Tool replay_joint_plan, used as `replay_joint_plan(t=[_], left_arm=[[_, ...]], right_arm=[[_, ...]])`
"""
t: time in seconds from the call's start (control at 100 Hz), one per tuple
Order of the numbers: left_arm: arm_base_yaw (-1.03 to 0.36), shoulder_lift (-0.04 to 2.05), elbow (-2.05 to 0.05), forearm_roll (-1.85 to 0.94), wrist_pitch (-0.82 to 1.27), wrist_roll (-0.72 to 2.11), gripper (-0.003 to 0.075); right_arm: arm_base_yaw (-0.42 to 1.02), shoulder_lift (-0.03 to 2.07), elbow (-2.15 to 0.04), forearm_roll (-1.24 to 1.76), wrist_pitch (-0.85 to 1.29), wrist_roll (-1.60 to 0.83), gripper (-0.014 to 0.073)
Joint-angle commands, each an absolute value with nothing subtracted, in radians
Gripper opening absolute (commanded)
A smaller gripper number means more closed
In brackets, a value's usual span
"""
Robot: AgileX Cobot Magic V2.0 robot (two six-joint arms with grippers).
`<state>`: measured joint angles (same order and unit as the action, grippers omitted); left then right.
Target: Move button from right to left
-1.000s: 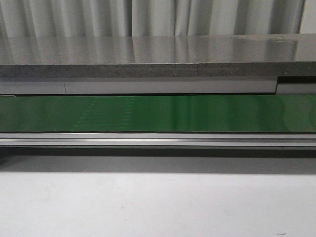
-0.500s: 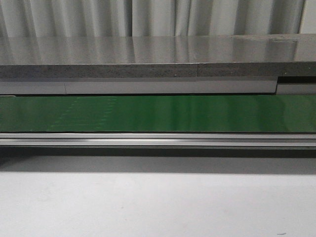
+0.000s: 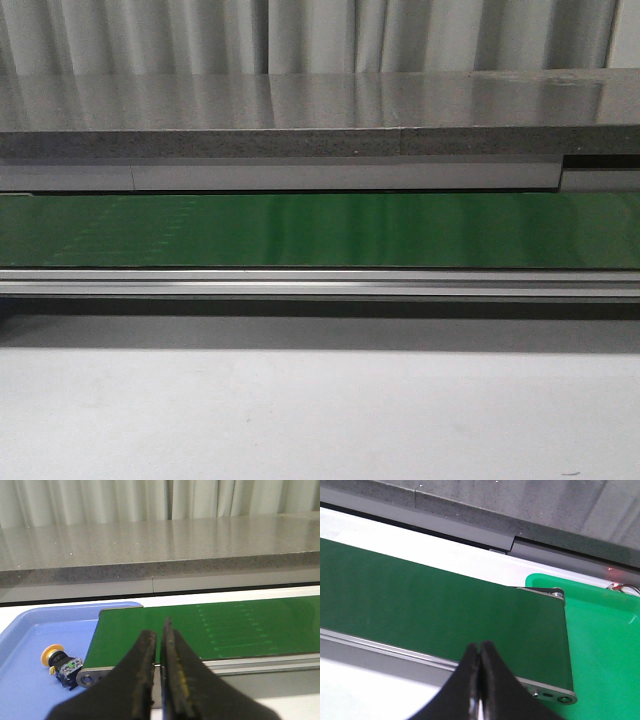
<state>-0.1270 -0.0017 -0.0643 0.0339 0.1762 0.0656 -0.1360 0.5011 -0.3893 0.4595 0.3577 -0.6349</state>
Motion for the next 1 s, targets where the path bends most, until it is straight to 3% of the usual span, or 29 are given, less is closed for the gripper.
replay_joint_plan(t=[0.0, 0.55, 0.99], left_arm=[[-0.135, -0.03, -0.072, 0.035, 0.09, 0.053, 0.0005], [-0.09, -0.041, 0.039, 0.035, -0.048, 0.028, 0.0005], [-0.09, -0.041, 0.039, 0.01, -0.038, 0.028, 0.0005]], right_arm=[[-0.136, 0.504, -0.417, 0.474, 0.292, -0.636, -0.0068], [-0.136, 0.504, -0.417, 0.474, 0.293, -0.636, -0.0068], [-0.136, 0.504, -0.417, 0.474, 0.293, -0.636, -0.0068]])
